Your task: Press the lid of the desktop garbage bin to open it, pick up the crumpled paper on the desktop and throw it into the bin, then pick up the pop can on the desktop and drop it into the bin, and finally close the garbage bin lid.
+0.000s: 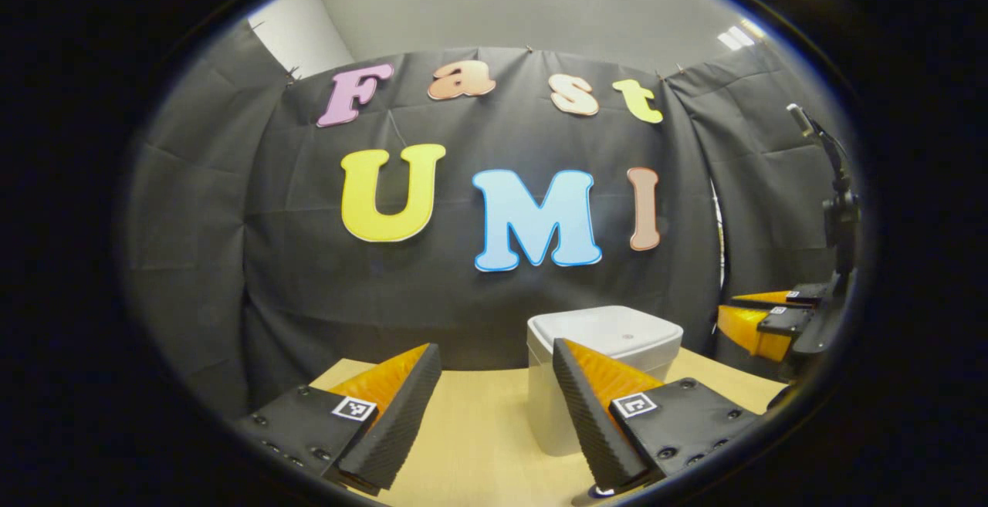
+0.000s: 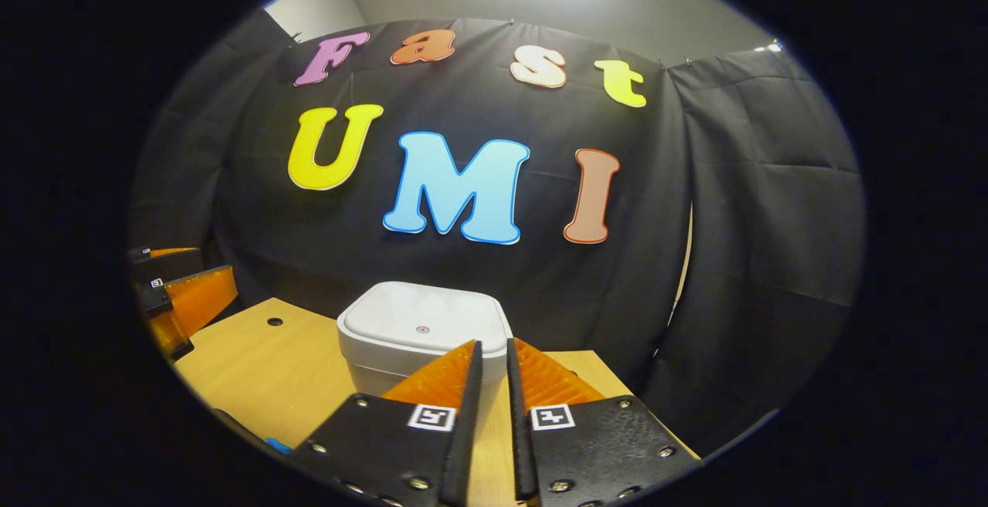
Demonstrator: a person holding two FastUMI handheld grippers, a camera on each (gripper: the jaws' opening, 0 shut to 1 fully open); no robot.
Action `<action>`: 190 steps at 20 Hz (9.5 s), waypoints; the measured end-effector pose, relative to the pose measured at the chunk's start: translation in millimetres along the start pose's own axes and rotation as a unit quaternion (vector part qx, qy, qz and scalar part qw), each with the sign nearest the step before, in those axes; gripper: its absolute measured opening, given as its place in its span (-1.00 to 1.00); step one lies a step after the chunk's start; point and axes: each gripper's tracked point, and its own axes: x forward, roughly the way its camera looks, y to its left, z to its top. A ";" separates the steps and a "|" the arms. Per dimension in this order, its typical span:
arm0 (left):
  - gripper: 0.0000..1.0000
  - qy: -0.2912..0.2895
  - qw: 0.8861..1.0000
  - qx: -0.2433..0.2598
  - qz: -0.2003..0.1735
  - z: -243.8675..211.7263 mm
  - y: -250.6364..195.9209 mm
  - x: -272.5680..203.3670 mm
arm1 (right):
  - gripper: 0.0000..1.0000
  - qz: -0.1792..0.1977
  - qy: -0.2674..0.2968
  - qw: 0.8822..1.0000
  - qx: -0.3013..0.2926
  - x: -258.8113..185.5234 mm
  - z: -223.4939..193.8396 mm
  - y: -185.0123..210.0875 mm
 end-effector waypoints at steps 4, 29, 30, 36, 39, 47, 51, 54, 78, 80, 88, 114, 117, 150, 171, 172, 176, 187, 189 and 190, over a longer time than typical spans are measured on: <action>0.90 0.002 1.000 0.000 0.006 -3.3 4.3 0.7 | -0.98 0.012 0.002 1.000 0.020 12.5 -0.7 9.1; 0.92 0.029 0.998 -0.028 0.049 -29.1 42.1 5.0 | -0.99 0.124 0.064 0.987 0.078 91.8 -27.0 67.7; 0.91 0.029 0.998 -0.029 0.049 -29.1 42.0 4.9 | -0.99 0.125 0.067 0.986 0.092 91.8 -29.6 65.5; 0.92 0.031 0.998 -0.031 0.050 -31.0 45.4 -3.1 | -1.00 0.122 0.070 0.981 0.136 87.6 -20.6 60.7; 0.92 0.040 0.997 -0.033 0.054 -39.2 48.5 -9.0 | -0.99 0.112 0.041 0.985 0.127 79.6 -2.6 58.8; 0.92 0.056 0.995 -0.055 0.058 -55.0 52.8 -22.0 | -1.00 0.104 0.013 0.989 0.103 57.7 14.9 51.4; 0.92 0.073 0.994 -0.054 0.063 -71.9 58.7 -27.6 | -1.00 0.090 0.002 0.993 0.082 44.1 15.5 43.2; 0.92 0.086 0.993 -0.052 0.064 -87.9 60.4 -33.2 | -0.95 0.080 -0.005 0.994 0.071 34.7 16.5 37.3; 0.92 0.252 0.967 -0.028 0.008 -259.1 42.9 -83.9 | 0.81 0.041 -0.014 0.998 0.038 -18.6 7.5 31.7; 0.92 0.272 0.962 -0.031 0.001 -276.1 37.7 -89.6 | 0.81 0.038 -0.011 0.999 0.037 -22.7 4.8 31.4; 0.92 0.368 0.929 -0.037 -0.019 -337.3 23.7 -105.0 | 0.81 0.052 0.023 0.997 0.044 -28.7 -14.9 43.2; -0.53 0.364 0.930 -0.001 -0.052 -342.5 35.3 -87.3 | 0.81 0.001 0.039 0.998 0.056 -34.5 -17.2 35.2; -0.46 0.331 0.943 -0.007 -0.037 -310.4 32.9 -76.4 | 0.82 0.013 0.032 0.998 0.056 -33.8 -15.2 27.9; -0.48 0.050 0.990 -0.027 -0.129 -35.4 -101.1 122.3 | 0.81 -0.025 0.049 0.996 0.066 -49.0 -46.2 -22.1; 0.39 0.072 0.984 -0.008 -0.162 -61.0 -126.8 174.9 | 0.82 -0.042 0.071 0.995 0.059 -62.3 -53.3 -18.6; 0.46 0.070 0.984 -0.009 -0.162 -59.7 -126.8 173.9 | 0.82 -0.040 0.070 0.995 0.057 -62.2 -52.3 -17.1; 0.76 0.063 0.986 -0.014 -0.156 -51.9 -120.5 165.6 | 0.82 -0.023 0.070 0.996 0.052 -63.2 -53.5 -7.9; 0.87 0.047 0.994 -0.010 -0.095 -30.7 -65.4 117.6 | 0.82 0.096 0.096 0.989 0.058 -59.8 -78.3 56.2; 0.89 0.048 0.995 -0.009 -0.081 -29.1 -54.1 110.0 | 0.82 0.120 0.110 0.986 0.045 -61.9 -89.6 70.0; 0.87 0.049 0.996 -0.008 -0.075 -29.4 -48.5 106.3 | 0.82 0.132 0.116 0.984 0.039 -62.7 -94.7 77.1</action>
